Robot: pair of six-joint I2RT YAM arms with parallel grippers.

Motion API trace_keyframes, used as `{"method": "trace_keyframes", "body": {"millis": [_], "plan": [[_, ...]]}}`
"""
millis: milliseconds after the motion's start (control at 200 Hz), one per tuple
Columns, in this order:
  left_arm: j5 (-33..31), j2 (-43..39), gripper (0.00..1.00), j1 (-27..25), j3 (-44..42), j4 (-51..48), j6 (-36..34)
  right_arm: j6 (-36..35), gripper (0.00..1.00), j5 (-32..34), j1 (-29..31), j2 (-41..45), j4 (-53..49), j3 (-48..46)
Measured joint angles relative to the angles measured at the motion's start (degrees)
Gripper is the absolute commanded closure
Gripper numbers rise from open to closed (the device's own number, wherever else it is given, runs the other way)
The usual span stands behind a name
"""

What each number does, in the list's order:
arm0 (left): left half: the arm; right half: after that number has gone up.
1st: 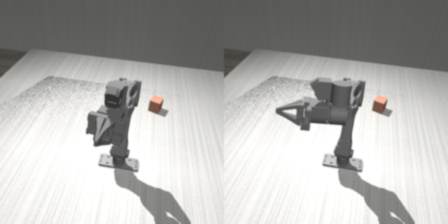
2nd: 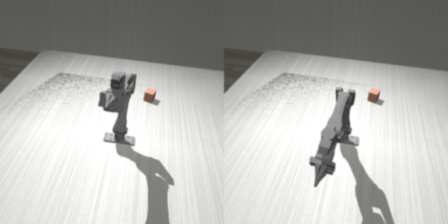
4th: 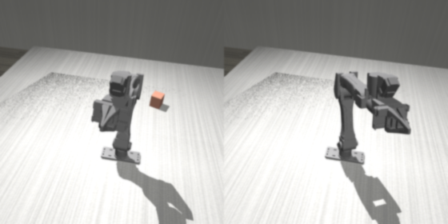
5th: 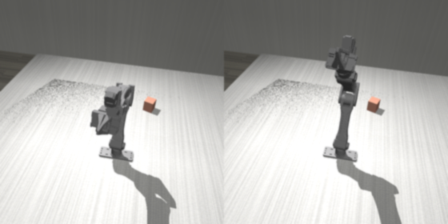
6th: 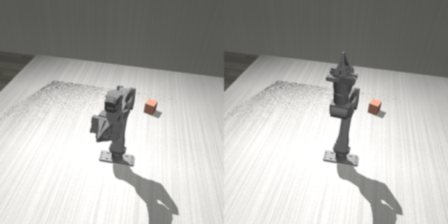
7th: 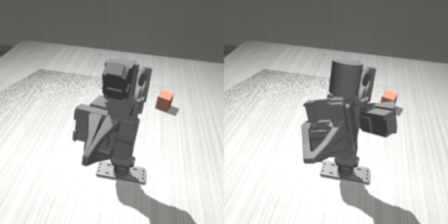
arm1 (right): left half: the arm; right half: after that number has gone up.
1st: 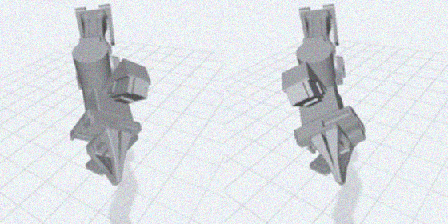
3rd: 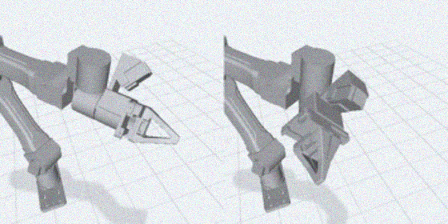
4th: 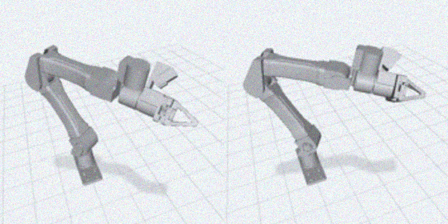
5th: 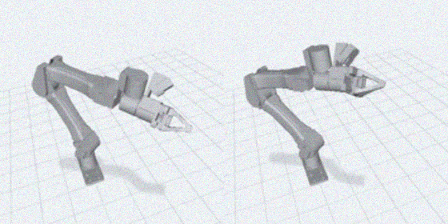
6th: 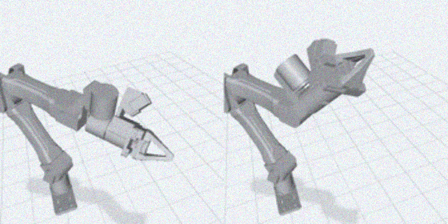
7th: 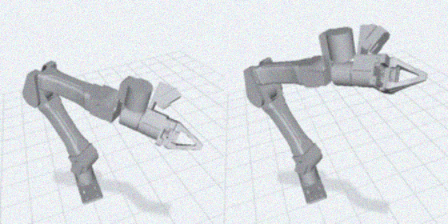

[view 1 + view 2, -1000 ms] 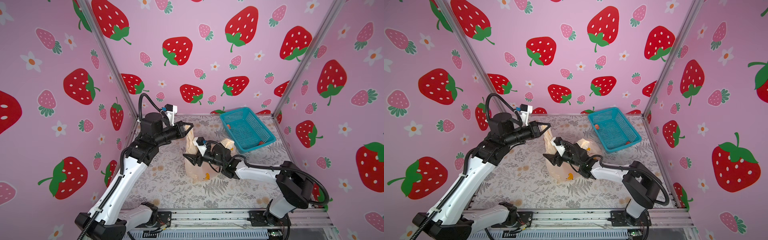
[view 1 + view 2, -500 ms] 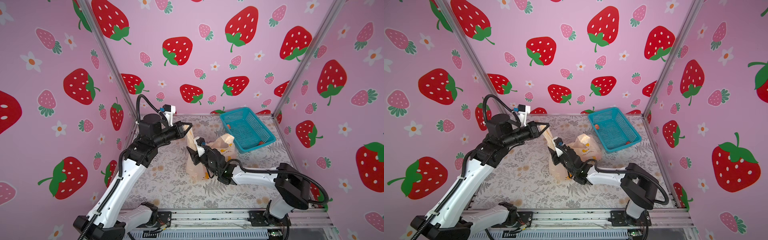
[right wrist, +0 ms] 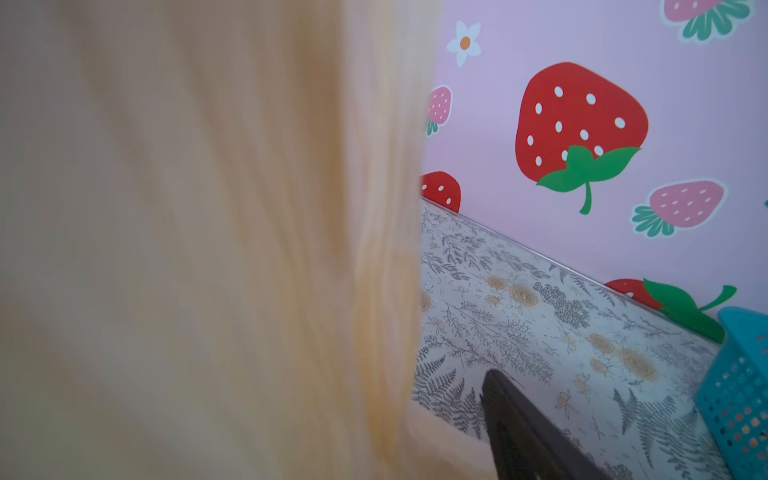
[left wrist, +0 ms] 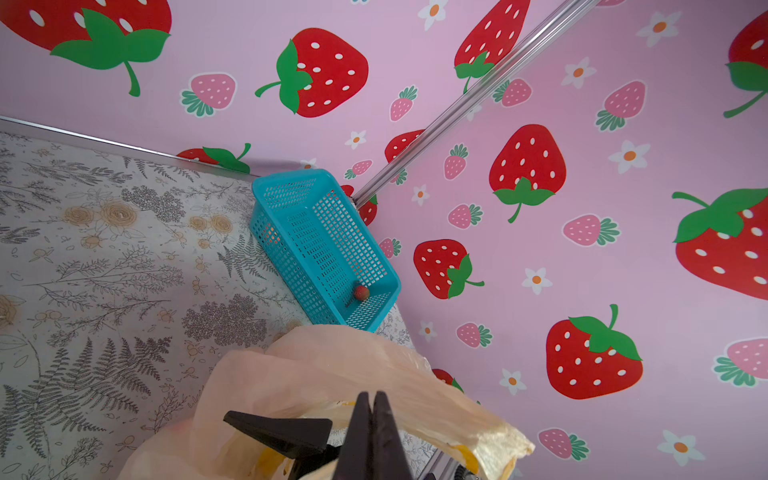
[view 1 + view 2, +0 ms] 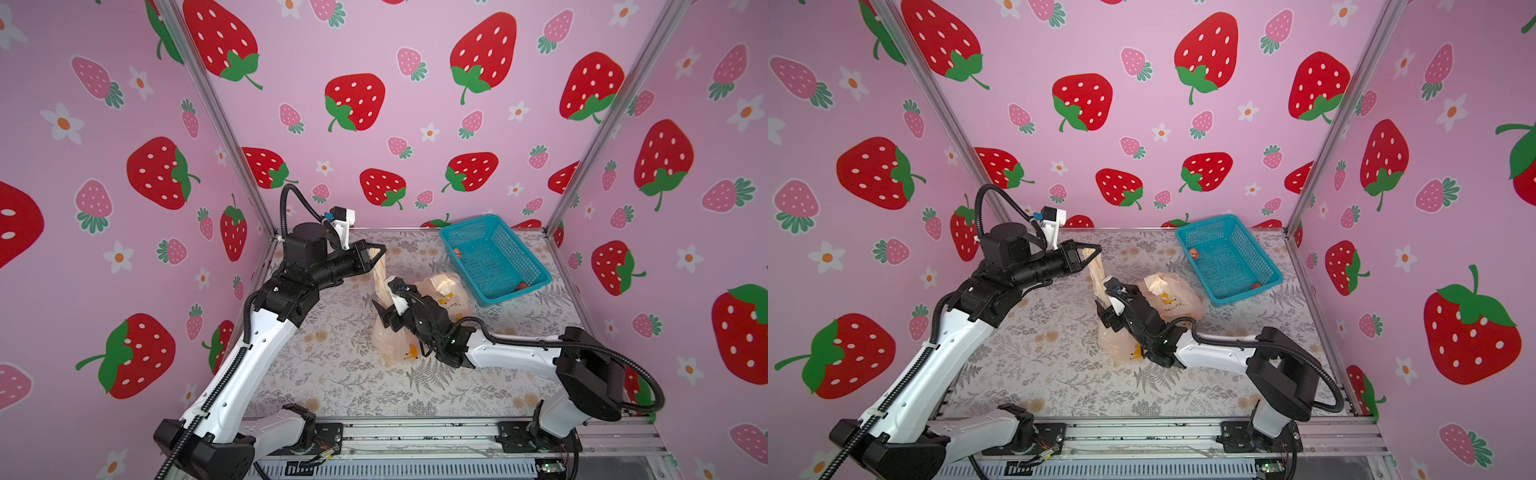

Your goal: Place the fake fruits into the plastic bag and tie a complex knot

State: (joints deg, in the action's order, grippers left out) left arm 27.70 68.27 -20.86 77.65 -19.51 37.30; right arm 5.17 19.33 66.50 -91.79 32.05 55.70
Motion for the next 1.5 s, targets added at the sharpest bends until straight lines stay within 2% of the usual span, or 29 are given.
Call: {"method": "trace_keyframes", "body": {"millis": [275,620,775,991,1206,1401,1501], "plan": [[0.4,1.6,1.0,1.8,1.2,-0.6,-1.0,-5.5,0.06,-3.7,-0.9,8.7,-15.5,7.3],[0.4,2.4,1.0,3.0,1.6,-1.4,-1.3,-13.9,0.03,-11.8,-1.6,10.4,-38.0,30.6],[0.7,2.4,1.0,3.2,1.6,-1.4,-1.3,-15.6,0.03,-15.3,-3.8,13.9,-44.0,33.7],[1.2,2.4,1.0,3.3,1.6,-1.4,-1.3,-15.3,0.03,-21.6,-13.8,21.7,-47.6,27.9],[1.3,2.4,1.0,3.4,1.6,-1.4,-1.5,-12.6,0.03,-31.0,-24.1,30.9,-44.6,10.4],[1.3,2.4,1.0,3.5,1.7,-1.6,-1.5,-10.9,0.07,-36.5,-29.8,30.6,-38.3,-0.4],[1.3,2.4,1.0,3.5,1.7,-1.8,-1.5,-9.9,0.14,-38.7,-32.5,28.9,-33.3,-2.7]]}}
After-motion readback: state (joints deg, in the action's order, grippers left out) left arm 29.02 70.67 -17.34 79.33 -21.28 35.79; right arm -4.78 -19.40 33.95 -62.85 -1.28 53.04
